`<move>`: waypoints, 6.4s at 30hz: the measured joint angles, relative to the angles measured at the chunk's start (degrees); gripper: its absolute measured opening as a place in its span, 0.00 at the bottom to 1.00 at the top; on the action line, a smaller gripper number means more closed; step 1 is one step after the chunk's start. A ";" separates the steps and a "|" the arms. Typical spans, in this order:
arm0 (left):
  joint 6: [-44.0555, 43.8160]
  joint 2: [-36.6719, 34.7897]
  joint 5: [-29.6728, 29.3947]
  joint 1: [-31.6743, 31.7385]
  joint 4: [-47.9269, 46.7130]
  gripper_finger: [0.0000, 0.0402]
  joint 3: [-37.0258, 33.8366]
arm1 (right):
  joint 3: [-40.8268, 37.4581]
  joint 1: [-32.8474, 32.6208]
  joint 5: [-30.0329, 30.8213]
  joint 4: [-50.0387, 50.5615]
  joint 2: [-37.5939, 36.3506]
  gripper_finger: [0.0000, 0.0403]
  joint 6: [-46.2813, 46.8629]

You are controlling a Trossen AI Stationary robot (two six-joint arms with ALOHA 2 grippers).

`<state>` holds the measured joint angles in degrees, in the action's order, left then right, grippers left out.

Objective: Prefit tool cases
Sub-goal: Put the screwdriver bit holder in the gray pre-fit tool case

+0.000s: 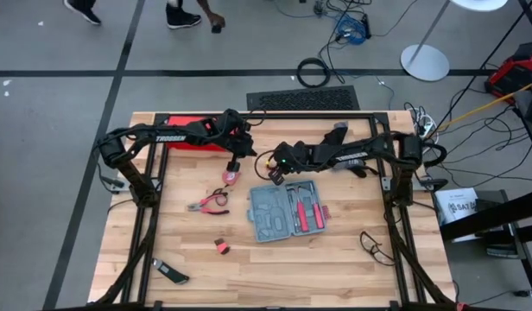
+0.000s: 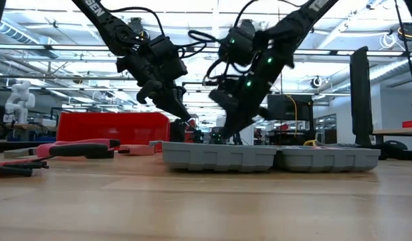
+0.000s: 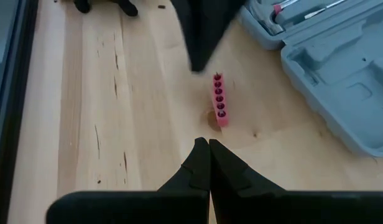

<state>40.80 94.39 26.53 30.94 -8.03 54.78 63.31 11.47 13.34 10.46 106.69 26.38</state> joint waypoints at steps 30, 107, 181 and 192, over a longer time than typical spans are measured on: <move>0.00 0.00 0.02 0.02 0.00 0.00 0.00 | 0.13 -1.80 -7.69 -5.44 2.26 0.21 -13.01; 0.41 -0.02 0.47 0.17 -0.40 0.00 -0.02 | 2.79 -25.89 -0.82 45.69 -11.12 0.19 -35.11; 0.09 -0.02 0.45 0.15 0.00 0.00 -1.60 | 2.37 -19.24 8.43 38.28 -2.37 0.00 -24.91; 0.09 -0.02 0.47 0.15 0.08 0.00 -1.57 | 2.34 -17.74 13.81 33.47 -2.37 0.00 -34.42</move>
<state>40.89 94.37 27.00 31.09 -7.95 53.21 65.65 -6.28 27.14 43.93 104.31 -8.04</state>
